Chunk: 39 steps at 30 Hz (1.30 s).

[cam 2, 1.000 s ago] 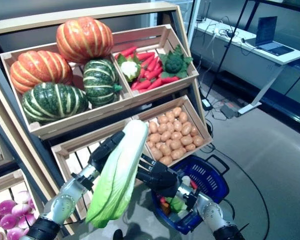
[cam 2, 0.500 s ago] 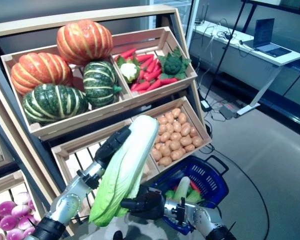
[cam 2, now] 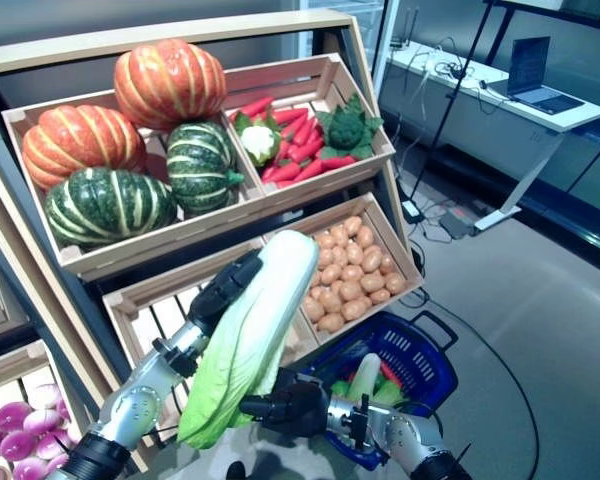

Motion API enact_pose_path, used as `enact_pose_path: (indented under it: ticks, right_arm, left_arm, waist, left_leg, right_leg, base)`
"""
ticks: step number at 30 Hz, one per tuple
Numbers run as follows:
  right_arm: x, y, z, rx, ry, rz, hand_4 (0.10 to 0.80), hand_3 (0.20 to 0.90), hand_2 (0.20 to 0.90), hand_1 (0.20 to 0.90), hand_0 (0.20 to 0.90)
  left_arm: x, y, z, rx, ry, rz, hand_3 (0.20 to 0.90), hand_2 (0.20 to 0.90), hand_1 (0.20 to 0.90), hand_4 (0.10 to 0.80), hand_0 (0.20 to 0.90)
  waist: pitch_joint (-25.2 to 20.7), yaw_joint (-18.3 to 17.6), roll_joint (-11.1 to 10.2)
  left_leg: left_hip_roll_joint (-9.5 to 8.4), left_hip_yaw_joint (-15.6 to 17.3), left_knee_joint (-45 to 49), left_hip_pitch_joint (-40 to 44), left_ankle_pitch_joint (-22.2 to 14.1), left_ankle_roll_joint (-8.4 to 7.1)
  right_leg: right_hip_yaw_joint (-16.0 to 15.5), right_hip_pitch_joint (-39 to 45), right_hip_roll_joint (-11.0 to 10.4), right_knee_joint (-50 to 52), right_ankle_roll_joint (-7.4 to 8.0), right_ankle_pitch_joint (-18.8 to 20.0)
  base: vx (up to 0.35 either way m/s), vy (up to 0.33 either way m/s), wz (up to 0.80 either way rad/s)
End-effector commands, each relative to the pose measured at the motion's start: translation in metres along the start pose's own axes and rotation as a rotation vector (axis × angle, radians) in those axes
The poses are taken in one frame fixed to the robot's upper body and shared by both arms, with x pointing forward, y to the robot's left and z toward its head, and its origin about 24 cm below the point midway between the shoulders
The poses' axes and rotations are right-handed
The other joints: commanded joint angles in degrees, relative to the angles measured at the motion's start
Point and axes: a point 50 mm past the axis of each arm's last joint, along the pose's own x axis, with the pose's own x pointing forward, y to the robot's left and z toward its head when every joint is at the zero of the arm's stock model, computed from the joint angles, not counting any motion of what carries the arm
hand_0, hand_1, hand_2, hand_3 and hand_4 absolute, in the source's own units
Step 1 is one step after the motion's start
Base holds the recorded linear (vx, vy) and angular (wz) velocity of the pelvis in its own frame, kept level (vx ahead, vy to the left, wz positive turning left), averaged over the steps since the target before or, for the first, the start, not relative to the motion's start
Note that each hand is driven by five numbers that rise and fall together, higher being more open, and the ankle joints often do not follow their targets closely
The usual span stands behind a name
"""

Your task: Put vegetables into the basket

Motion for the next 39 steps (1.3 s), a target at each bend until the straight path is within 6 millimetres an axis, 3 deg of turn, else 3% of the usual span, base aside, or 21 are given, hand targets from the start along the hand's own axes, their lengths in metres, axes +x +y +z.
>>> enact_pose_path:
  ticks: [1, 11, 12, 13, 14, 37, 38, 39]
  right_arm:
    - [0.030, 0.031, 0.037, -0.051, -0.236, 0.269, 0.800, 0.900, 0.900, 0.900, 0.900]
    - [0.038, 0.052, 0.044, -0.117, -0.308, 0.452, 0.800, 0.900, 0.900, 0.900, 0.900]
    - [0.038, 0.052, 0.044, -0.117, -0.314, 0.452, 0.737, 0.806, 0.806, 0.806, 0.806]
    - [0.038, 0.052, 0.045, -0.102, -0.328, 0.445, 0.491, 0.436, 0.436, 0.436, 0.436]
    - [0.038, 0.053, 0.046, -0.096, -0.333, 0.454, 0.400, 0.300, 0.300, 0.300, 0.300]
    - [0.038, 0.056, 0.052, -0.121, -0.391, 0.459, 0.400, 0.300, 0.300, 0.300, 0.300]
    - [0.038, 0.056, 0.052, -0.119, -0.393, 0.456, 0.400, 0.300, 0.300, 0.300, 0.300]
    - [0.037, 0.055, 0.052, -0.123, -0.393, 0.450, 0.400, 0.300, 0.300, 0.300, 0.300]
  left_arm:
    - [0.043, -0.040, 0.043, 0.034, -0.229, -0.261, 0.300, 0.300, 0.300, 0.400, 0.300]
    - [0.041, -0.033, 0.034, -0.025, -0.205, -0.229, 0.300, 0.300, 0.300, 0.400, 0.300]
    - [0.041, -0.032, 0.033, -0.029, -0.205, -0.225, 0.300, 0.300, 0.300, 0.400, 0.300]
    - [0.040, -0.030, 0.032, -0.032, -0.205, -0.224, 0.300, 0.300, 0.300, 0.400, 0.300]
    - [0.040, -0.030, 0.033, -0.030, -0.205, -0.225, 0.300, 0.300, 0.300, 0.400, 0.300]
    - [0.039, -0.025, 0.027, -0.038, -0.168, -0.202, 0.300, 0.300, 0.300, 0.400, 0.300]
    - [0.040, -0.024, 0.025, -0.029, -0.153, -0.183, 0.349, 0.349, 0.349, 0.433, 0.349]
    - [0.039, -0.022, 0.025, -0.014, -0.144, -0.181, 0.756, 0.756, 0.756, 0.704, 0.756]
  waist:
    - [-2.1, 1.0, -1.3]
    - [-2.1, 1.2, -1.0]
    - [-2.1, 1.2, -1.0]
    - [-2.1, 1.2, -0.9]
    - [-2.1, 1.2, -0.9]
    - [-2.0, 1.1, -0.7]
    - [-2.0, 1.1, -0.7]
    - [-2.0, 1.1, -0.7]
  left_leg:
    - [0.68, -1.9, 0.1, 4.0, -7.3, -1.21]
    - [0.53, -2.3, 0.1, 3.9, -7.5, -1.13]
    - [0.52, -2.3, 0.1, 3.9, -7.5, -1.11]
    - [0.53, -2.3, 0.1, 3.9, -7.5, -1.15]
    - [0.53, -2.3, 0.1, 3.9, -7.5, -1.12]
    - [0.54, -2.4, 0.1, 3.9, -7.3, -1.11]
    - [0.55, -2.4, 0.1, 3.9, -7.3, -1.10]
    - [0.54, -2.4, 0.1, 3.9, -7.2, -1.11]
  right_leg:
    - [1.8, -1.5, -3.5, 1.3, -0.13, 3.3]
    - [1.9, -1.6, -3.5, 1.5, -0.14, 3.0]
    - [1.9, -1.6, -3.5, 1.5, -0.17, 2.9]
    - [1.9, -1.6, -3.5, 1.4, -0.19, 2.9]
    - [2.0, -1.6, -3.5, 1.4, -0.19, 2.9]
    - [1.9, -1.6, -3.5, 1.4, -0.30, 2.9]
    - [2.0, -1.6, -3.5, 1.5, -0.31, 3.0]
    - [1.9, -1.6, -3.5, 1.4, -0.28, 3.0]
  base:
    - [0.000, 0.000, 0.00]
    - [0.000, 0.000, 0.00]
    - [0.000, 0.000, 0.00]
    - [0.000, 0.000, 0.00]
    - [0.000, 0.000, 0.00]
    - [0.000, 0.000, 0.00]
    - [0.000, 0.000, 0.00]
    - [0.000, 0.000, 0.00]
